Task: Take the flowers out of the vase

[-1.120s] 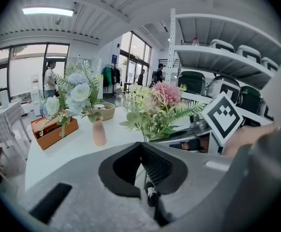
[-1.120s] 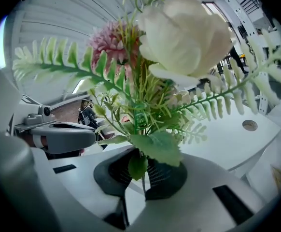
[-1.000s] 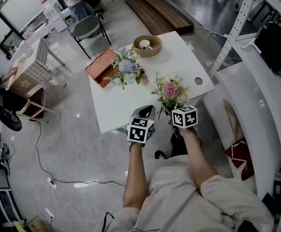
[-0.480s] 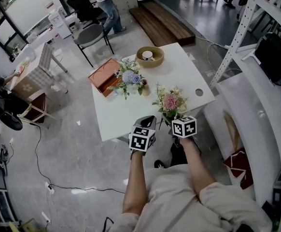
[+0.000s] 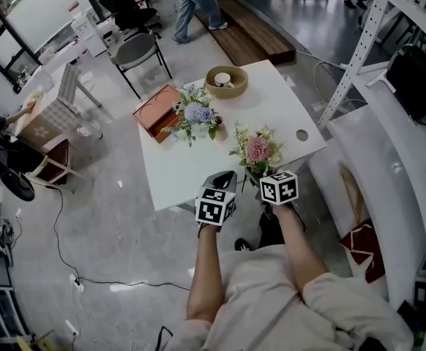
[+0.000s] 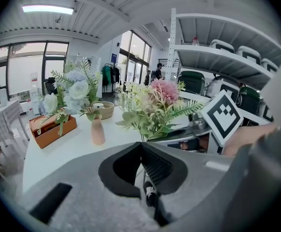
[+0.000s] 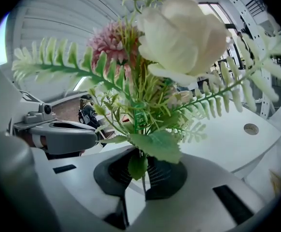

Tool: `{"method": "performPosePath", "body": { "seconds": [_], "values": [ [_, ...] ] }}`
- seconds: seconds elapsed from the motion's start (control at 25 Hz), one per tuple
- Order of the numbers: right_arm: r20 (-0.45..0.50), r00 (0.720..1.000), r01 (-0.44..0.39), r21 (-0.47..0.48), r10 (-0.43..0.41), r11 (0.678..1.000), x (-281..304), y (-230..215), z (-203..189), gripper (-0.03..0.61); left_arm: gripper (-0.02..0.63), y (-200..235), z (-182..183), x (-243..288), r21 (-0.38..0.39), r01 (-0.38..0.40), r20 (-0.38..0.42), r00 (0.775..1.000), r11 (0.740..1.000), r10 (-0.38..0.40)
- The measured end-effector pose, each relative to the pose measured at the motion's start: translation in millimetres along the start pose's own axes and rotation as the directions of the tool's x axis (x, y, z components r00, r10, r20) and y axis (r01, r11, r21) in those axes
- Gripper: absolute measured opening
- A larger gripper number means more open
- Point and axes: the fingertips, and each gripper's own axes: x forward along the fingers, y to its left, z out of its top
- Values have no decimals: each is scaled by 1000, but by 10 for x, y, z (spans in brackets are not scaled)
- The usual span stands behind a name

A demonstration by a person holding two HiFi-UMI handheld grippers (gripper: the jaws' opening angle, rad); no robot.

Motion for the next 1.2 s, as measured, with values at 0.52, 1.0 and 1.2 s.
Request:
{"method": "performPosePath", "body": {
  "seconds": [0.52,1.0,1.2],
  "values": [
    [-14,1000,-9,-4,9,1000,-11,21,-40,32,9,-11,-17,1,-10,10,-4,1000,1000,-10],
    [-25,998,-49,-19,49,999,27,129,-73,32,9,25,-45,-44,-9,3,-5,1000,1000,-3],
    [-22,998,-52,-15,51,999,10,128,-79,32,9,12,-39,-51,-8,4,2,1000,1000,-4]
  ]
}}
